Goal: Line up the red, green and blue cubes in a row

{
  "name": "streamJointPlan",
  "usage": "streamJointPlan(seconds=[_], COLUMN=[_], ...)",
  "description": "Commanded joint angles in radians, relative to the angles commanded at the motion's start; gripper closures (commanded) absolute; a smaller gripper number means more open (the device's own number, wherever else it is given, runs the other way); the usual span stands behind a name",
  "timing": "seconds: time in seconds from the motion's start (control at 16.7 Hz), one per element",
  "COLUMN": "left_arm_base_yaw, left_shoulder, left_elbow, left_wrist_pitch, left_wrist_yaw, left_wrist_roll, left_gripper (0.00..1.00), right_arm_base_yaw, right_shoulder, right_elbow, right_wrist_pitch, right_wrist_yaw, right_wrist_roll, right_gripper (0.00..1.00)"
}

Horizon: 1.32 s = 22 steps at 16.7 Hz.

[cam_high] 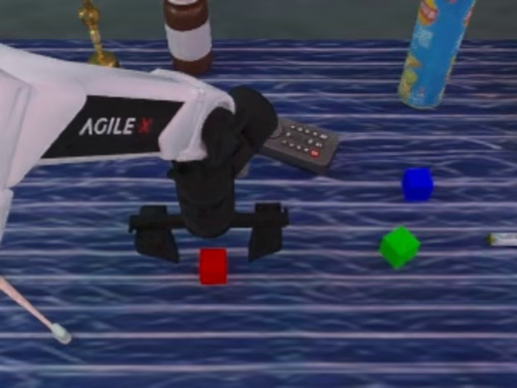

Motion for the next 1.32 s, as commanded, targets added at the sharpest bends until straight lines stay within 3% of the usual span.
streamJointPlan(seconds=[0.36, 0.78, 1.14, 1.32], left_arm_base_yaw=[-0.002, 0.013, 0.013, 0.056], left_shoulder=[-0.006, -0.096, -0.107, -0.200], left_elbow=[0.014, 0.142, 0.134, 0.051], left_wrist_pitch=[-0.018, -0.240, -0.237, -0.182], left_wrist_yaw=[0.000, -0.001, -0.002, -0.006], left_wrist_roll=[0.001, -0.008, -0.007, -0.002], left_gripper=[0.00, 0.00, 0.00, 0.00], right_arm_base_yaw=[0.000, 0.000, 0.004, 0.031], right_shoulder=[0.000, 0.000, 0.010, 0.101], right_elbow=[0.000, 0.000, 0.010, 0.097], right_wrist_pitch=[0.000, 0.000, -0.007, -0.065], right_wrist_yaw=[0.000, 0.000, -0.001, -0.003], right_wrist_roll=[0.000, 0.000, -0.001, -0.009], right_gripper=[0.00, 0.00, 0.00, 0.00])
